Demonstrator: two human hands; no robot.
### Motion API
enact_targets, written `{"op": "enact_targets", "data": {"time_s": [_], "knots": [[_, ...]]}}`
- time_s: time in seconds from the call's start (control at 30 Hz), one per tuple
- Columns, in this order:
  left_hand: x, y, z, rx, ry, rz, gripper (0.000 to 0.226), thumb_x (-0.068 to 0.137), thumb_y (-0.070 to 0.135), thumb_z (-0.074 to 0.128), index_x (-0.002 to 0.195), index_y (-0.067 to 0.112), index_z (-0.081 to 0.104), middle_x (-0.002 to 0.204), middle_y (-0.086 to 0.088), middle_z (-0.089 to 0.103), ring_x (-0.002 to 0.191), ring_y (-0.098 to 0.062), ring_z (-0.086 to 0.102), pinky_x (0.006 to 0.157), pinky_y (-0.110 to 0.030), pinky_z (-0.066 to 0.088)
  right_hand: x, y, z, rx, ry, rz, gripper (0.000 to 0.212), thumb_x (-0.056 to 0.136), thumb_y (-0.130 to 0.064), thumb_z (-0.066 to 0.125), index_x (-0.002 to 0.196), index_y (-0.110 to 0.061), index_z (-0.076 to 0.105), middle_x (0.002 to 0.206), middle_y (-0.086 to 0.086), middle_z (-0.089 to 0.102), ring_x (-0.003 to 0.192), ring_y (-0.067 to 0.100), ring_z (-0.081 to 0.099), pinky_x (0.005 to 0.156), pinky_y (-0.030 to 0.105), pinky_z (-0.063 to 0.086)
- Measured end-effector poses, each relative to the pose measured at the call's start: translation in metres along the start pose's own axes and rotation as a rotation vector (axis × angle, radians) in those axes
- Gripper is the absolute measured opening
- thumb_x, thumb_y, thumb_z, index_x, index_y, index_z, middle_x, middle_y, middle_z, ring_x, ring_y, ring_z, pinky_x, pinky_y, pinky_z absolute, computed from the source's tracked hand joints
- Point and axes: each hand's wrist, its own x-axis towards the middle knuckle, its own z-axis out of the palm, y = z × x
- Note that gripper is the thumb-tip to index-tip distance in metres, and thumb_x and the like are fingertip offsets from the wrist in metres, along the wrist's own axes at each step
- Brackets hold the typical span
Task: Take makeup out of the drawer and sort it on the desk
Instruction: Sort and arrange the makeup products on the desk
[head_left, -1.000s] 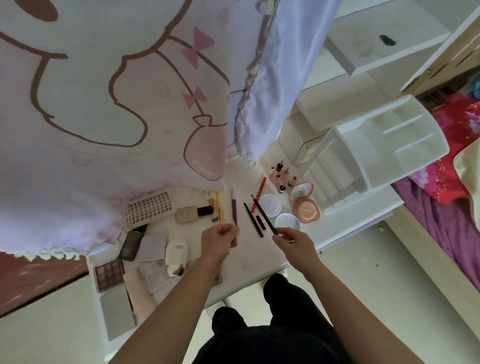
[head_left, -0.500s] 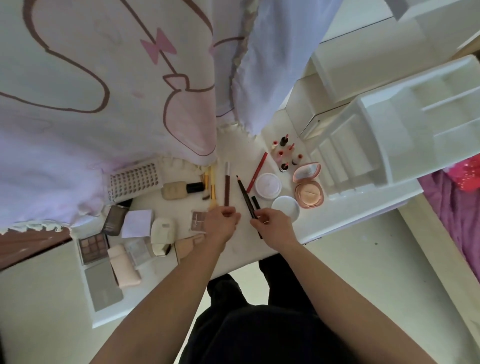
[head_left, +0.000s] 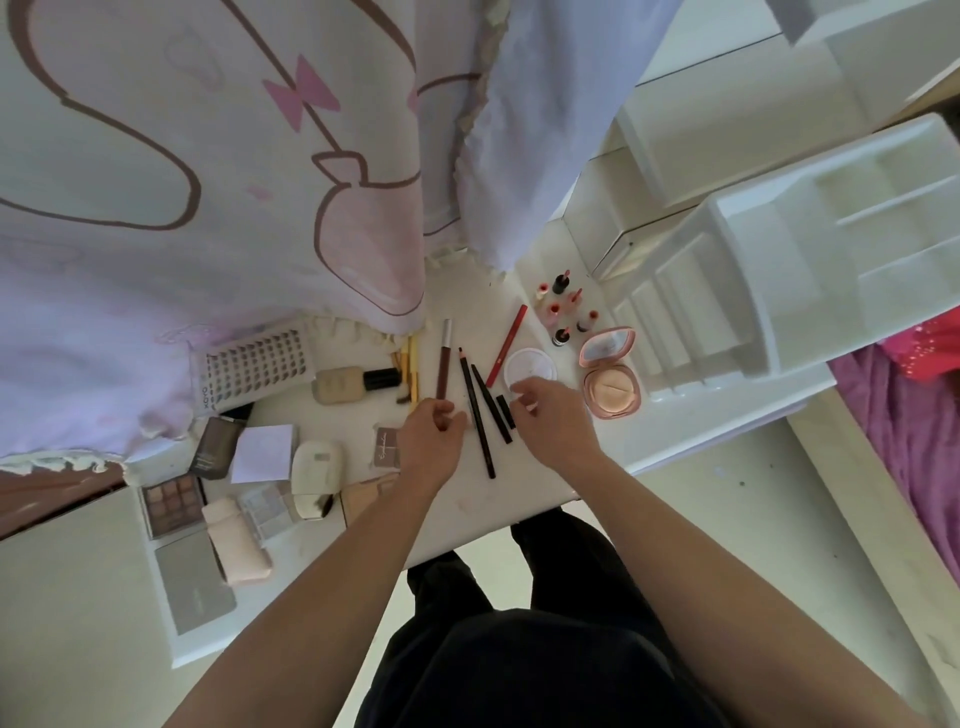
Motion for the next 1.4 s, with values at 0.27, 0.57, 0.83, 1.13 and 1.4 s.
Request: {"op": "enact_targets", "data": {"time_s": [0.27, 0.57, 0.83, 1.13, 1.4], "knots": [[0.005, -0.005, -0.008, -0.061, -0.005, -0.027, 0.014, 0.094, 0.018, 0.057, 0.106, 0.026, 0.054, 0.092, -0.003, 0.068, 0.085, -0.021, 0.067, 0.076, -0.038, 0.055, 0.073, -0.051, -0.009, -0.527, -0.020, -0.068, 0.027, 0.100, -0.026, 0.046, 0.121, -0.011, 0.050, 0.107, 0.010, 0.061, 0.085, 0.028, 0.060, 0.060, 0.032, 0.041], [0.012, -0.011, -0.020, -0.166, -0.036, -0.099, 0.016, 0.094, 0.013, 0.058, 0.107, 0.022, 0.056, 0.086, 0.002, 0.064, 0.080, -0.018, 0.069, 0.076, -0.041, 0.058, 0.091, -0.065, 0.009, -0.287, -0.094, 0.056, 0.034, 0.086, -0.005, 0.050, 0.118, -0.009, 0.039, 0.096, 0.008, 0.062, 0.076, 0.028, 0.058, 0.054, 0.030, 0.037], [0.006, 0.006, -0.057, -0.246, 0.075, -0.117, 0.014, 0.098, 0.026, 0.056, 0.108, 0.020, 0.063, 0.092, -0.002, 0.071, 0.074, -0.015, 0.067, 0.056, -0.026, 0.048, 0.047, -0.061, -0.012, 0.238, -0.102, 0.087, 0.032, 0.095, -0.028, 0.053, 0.127, -0.026, 0.062, 0.085, -0.021, 0.055, 0.087, 0.012, 0.060, 0.088, 0.037, 0.053], [-0.028, 0.054, -0.103, -0.610, -0.075, -0.053, 0.034, 0.103, 0.036, 0.046, 0.100, 0.012, 0.071, 0.095, -0.006, 0.070, 0.080, -0.015, 0.055, 0.068, -0.031, 0.042, -0.045, -0.077, -0.016, 0.650, -0.260, 0.022, 0.017, 0.103, -0.027, 0.053, 0.110, -0.027, 0.068, 0.077, -0.012, 0.056, 0.061, 0.006, 0.045, 0.056, 0.018, 0.037], [-0.061, 0.037, -0.119, -0.831, -0.306, 0.067, 0.039, 0.087, 0.025, 0.069, 0.112, -0.005, 0.068, 0.080, -0.007, 0.055, 0.063, -0.010, 0.046, 0.057, -0.022, 0.039, -0.087, -0.092, -0.014, 0.680, -0.342, 0.043, 0.035, 0.102, -0.044, 0.051, 0.100, -0.018, 0.075, 0.066, -0.010, 0.053, 0.053, 0.007, 0.041, 0.051, 0.019, 0.034]]}}
